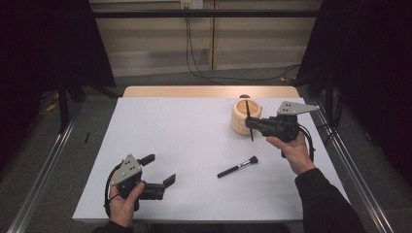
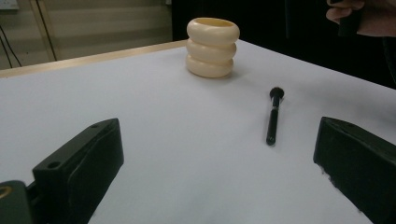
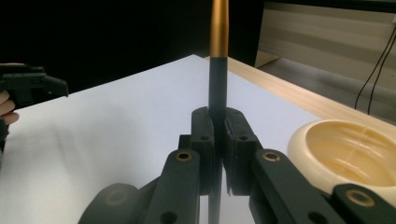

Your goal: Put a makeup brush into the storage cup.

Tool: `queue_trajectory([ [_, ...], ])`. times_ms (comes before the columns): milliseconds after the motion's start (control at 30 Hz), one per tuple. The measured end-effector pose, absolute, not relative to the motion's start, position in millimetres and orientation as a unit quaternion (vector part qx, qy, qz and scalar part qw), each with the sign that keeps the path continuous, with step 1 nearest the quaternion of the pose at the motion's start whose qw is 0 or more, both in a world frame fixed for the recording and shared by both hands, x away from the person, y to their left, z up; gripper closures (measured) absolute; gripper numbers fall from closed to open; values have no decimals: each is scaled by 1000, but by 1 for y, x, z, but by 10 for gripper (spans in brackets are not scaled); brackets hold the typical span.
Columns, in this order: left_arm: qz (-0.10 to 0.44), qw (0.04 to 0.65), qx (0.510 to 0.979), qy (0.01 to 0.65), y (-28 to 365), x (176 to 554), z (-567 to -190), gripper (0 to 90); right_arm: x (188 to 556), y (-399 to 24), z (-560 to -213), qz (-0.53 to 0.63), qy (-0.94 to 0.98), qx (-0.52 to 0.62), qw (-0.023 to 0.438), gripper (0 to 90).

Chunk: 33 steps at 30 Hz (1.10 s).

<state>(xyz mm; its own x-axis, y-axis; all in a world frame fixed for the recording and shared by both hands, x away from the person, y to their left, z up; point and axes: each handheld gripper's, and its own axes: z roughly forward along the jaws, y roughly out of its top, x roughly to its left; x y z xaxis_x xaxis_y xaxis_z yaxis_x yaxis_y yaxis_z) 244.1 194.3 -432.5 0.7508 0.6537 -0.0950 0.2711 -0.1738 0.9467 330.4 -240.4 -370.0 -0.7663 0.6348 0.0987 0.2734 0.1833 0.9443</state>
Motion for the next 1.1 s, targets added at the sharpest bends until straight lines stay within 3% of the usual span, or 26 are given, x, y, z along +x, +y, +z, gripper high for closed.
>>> queue_trajectory([
  [1100, 175, 563, 745, 313, 200, 244, -432, 21, 390, -241, -341, 543, 745, 328, 205, 835],
])
